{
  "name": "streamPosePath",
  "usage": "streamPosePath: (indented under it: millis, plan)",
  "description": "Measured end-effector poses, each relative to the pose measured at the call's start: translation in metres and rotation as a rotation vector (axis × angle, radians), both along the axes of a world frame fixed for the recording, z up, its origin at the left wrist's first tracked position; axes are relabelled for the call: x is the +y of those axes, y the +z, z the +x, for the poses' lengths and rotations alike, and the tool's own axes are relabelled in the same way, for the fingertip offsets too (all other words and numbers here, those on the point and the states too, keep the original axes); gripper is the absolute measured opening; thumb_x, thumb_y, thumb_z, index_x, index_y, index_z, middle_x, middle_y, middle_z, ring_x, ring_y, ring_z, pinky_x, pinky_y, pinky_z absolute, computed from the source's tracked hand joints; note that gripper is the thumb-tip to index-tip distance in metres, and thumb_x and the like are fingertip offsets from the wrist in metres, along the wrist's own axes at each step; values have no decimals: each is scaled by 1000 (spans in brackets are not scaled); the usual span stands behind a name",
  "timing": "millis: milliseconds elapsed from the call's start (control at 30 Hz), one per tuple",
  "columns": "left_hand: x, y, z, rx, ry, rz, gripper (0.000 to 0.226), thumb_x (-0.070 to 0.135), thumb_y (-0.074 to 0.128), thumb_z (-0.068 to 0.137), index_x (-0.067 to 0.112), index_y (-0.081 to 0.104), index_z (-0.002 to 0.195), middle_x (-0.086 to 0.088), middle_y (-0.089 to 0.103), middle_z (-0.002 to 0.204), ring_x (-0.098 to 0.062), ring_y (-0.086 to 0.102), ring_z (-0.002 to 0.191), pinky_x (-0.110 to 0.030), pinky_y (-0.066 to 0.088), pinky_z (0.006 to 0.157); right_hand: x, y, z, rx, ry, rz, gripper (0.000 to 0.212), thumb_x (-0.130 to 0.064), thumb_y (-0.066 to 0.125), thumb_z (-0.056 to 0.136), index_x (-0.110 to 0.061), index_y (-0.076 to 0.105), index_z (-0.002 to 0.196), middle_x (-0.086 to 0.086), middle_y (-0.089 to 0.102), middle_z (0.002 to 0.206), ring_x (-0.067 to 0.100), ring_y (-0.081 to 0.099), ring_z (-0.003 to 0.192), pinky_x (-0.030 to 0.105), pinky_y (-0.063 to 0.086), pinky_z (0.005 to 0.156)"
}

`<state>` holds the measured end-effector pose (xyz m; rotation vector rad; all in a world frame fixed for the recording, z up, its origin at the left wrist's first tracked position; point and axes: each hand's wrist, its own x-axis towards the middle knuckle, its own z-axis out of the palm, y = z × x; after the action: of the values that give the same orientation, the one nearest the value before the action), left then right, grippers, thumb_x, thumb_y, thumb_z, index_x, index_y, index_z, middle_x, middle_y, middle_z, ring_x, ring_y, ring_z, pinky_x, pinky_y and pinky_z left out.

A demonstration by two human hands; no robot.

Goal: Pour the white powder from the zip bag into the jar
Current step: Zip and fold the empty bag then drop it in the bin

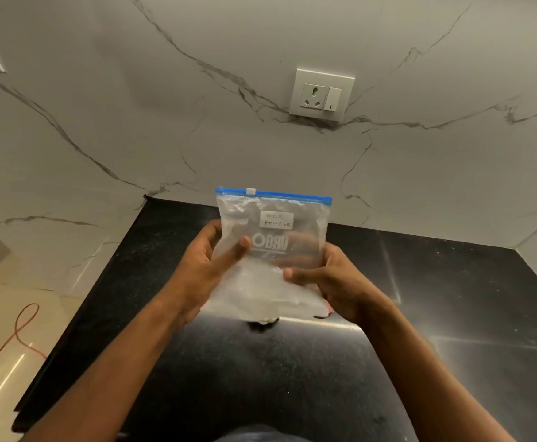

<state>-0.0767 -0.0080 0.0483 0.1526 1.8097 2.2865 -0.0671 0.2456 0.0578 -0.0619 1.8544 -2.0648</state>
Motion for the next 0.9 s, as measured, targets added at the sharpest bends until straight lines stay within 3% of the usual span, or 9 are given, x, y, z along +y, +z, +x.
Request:
streamPosePath:
  millis: [67, 200, 333, 467, 600, 700, 767, 833, 900]
  plan:
    - [-5, -4, 3, -206, -208, 89, 80, 33, 95, 71, 28, 57, 141, -5, 76, 130, -29, 75, 117, -43, 66, 84, 2, 0, 1, 7, -74, -43, 56, 10, 73, 87, -9, 59, 138, 16, 74, 128, 35, 72, 118, 45, 63, 92]
    - [-3, -11, 11, -371, -223, 70, 66, 0, 85, 74, 20, 64, 133, -6, 81, 115, -28, 80, 103, -39, 67, 68, 4, 2, 0, 7, -122, -49, 49, 10, 67, 92, -9, 60, 136, 17, 74, 126, 36, 72, 115, 47, 63, 90]
    - [-6, -19, 13, -366, -168, 106, 57, 10, 84, 79, 22, 68, 132, -10, 79, 119, -29, 80, 103, -36, 66, 63, 3, -4, 2, -37, -198, -73, 43, 10, 61, 96, -14, 65, 131, 14, 75, 125, 35, 73, 112, 49, 64, 88]
    - [-5, -15, 12, -391, -224, 196, 49, 32, 76, 91, 22, 65, 137, -13, 77, 127, -35, 77, 112, -43, 67, 74, 9, -3, 3, -91, -70, -166, 47, 14, 59, 93, -12, 67, 132, 17, 74, 126, 34, 75, 110, 39, 65, 80]
    - [2, -3, 8, -349, -162, 187, 46, 14, 74, 81, 17, 68, 126, -13, 83, 106, -25, 82, 79, -30, 64, 53, 9, -6, 4, -110, -24, -211, 41, 5, 46, 105, -16, 72, 129, 18, 77, 116, 23, 76, 72, 28, 62, 53]
    - [5, -5, 9, -489, -87, 466, 35, 8, 64, 80, 11, 72, 114, -25, 81, 104, -22, 81, 66, -29, 64, 49, 5, -12, 5, -252, -192, -388, 47, 2, 34, 108, -15, 75, 122, 22, 79, 109, 20, 73, 59, 26, 62, 49]
    - [3, -13, 13, -541, -70, 732, 37, 5, 58, 87, 6, 69, 121, -33, 75, 118, -31, 83, 81, -38, 68, 61, -1, -19, 9, -392, -307, -544, 37, 1, 37, 106, -8, 68, 123, 27, 77, 112, 21, 78, 63, 28, 65, 53]
    - [-5, -21, 18, -506, -136, 821, 46, 11, 56, 92, 9, 66, 137, -30, 69, 135, -37, 78, 107, -48, 68, 77, -5, -25, 12, -478, -391, -662, 32, 1, 38, 106, -2, 61, 128, 29, 76, 114, 23, 80, 67, 30, 66, 55]
    - [-13, -25, 21, -344, -260, 505, 58, 28, 68, 87, 23, 65, 144, -14, 70, 141, -27, 74, 117, -43, 65, 82, -4, -26, 14, -508, -425, -683, 33, 2, 40, 104, 2, 57, 131, 28, 76, 111, 24, 81, 69, 31, 66, 56]
